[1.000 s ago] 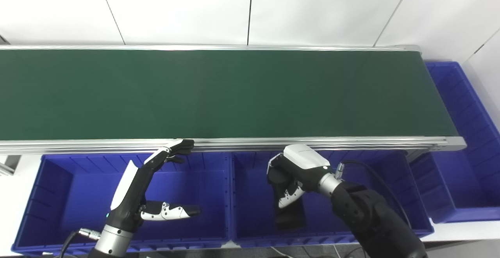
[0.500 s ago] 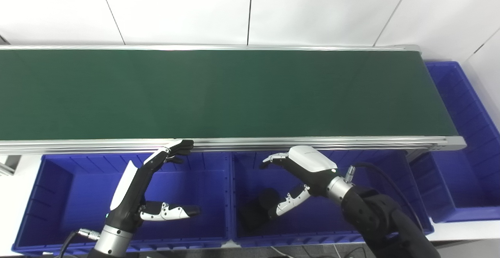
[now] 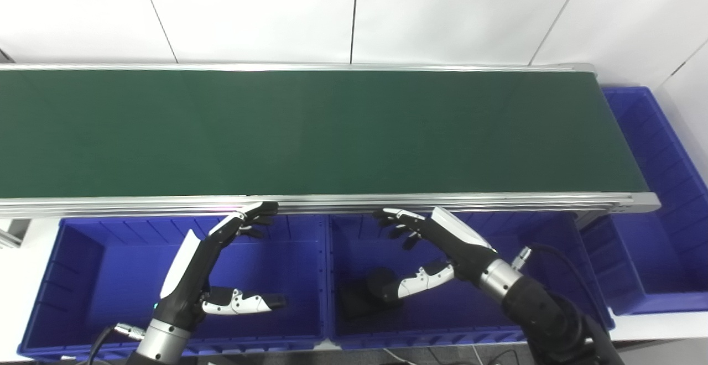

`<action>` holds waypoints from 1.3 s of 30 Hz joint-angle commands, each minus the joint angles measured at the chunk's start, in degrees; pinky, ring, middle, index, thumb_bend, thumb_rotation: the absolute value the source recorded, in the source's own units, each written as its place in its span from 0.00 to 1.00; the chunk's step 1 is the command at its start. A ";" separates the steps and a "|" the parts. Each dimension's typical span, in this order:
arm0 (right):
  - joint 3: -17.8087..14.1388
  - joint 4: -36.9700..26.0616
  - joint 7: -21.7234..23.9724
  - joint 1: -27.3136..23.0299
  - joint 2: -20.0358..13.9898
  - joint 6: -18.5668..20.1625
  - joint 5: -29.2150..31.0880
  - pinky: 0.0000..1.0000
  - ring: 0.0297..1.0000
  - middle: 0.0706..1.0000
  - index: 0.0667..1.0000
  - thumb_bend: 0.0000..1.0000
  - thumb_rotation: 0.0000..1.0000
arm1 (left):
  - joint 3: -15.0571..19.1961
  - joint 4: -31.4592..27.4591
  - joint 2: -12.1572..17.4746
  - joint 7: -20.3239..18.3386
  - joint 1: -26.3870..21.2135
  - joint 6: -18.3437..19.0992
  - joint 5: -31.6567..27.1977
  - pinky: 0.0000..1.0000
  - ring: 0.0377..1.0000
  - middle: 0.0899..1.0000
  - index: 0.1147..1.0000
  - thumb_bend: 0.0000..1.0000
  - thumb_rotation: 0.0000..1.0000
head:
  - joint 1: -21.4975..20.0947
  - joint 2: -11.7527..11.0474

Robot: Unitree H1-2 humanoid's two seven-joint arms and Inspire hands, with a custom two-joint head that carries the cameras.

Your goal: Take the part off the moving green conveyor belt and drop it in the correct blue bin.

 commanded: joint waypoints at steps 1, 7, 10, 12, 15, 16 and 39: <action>-1.08 -0.71 -1.39 0.35 0.54 -3.82 3.34 0.75 0.83 0.88 0.92 0.94 0.47 | -0.01 -1.31 -0.27 -0.17 0.16 -0.47 0.16 0.65 0.74 0.80 0.80 0.97 0.47 | 1.33 -0.50; -2.88 0.71 -3.16 2.58 1.44 -7.82 9.27 0.89 0.91 0.93 0.97 0.94 0.52 | -0.22 -1.66 -1.36 0.32 0.60 0.61 2.21 0.66 0.75 0.80 0.81 0.97 0.47 | 3.45 -1.90; -3.26 1.43 -3.87 3.25 1.75 -9.37 10.63 0.90 0.93 0.95 0.99 0.96 0.54 | -0.04 -1.43 -1.83 0.31 0.52 0.56 2.04 0.69 0.77 0.81 0.82 0.98 0.48 | 3.24 -3.00; -3.17 1.65 -4.34 3.58 1.89 -9.87 10.53 0.91 0.94 0.96 1.00 0.96 0.53 | 0.07 -0.59 -1.93 0.22 0.26 -0.22 1.15 0.69 0.77 0.81 0.82 0.98 0.46 | 2.62 -3.79; -2.71 1.85 -5.20 3.95 2.06 -10.49 9.44 0.91 0.95 0.97 1.00 0.96 0.52 | 0.21 0.40 -1.62 0.06 -0.24 -1.09 0.59 0.68 0.76 0.81 0.82 0.97 0.47 | 2.08 -4.51; -2.54 2.15 -5.62 4.04 2.18 -11.08 9.02 0.91 0.95 0.97 1.00 0.96 0.52 | 0.25 0.71 -1.46 -0.07 -0.43 -1.24 0.21 0.68 0.77 0.81 0.83 0.97 0.47 | 1.55 -4.91; 1.66 1.86 -11.17 5.90 4.79 -9.53 -2.23 0.81 0.92 0.99 1.00 1.00 0.62 | 1.23 4.34 1.37 -0.16 -3.93 -3.85 1.35 0.61 0.72 0.79 0.82 0.98 0.44 | -9.20 -8.48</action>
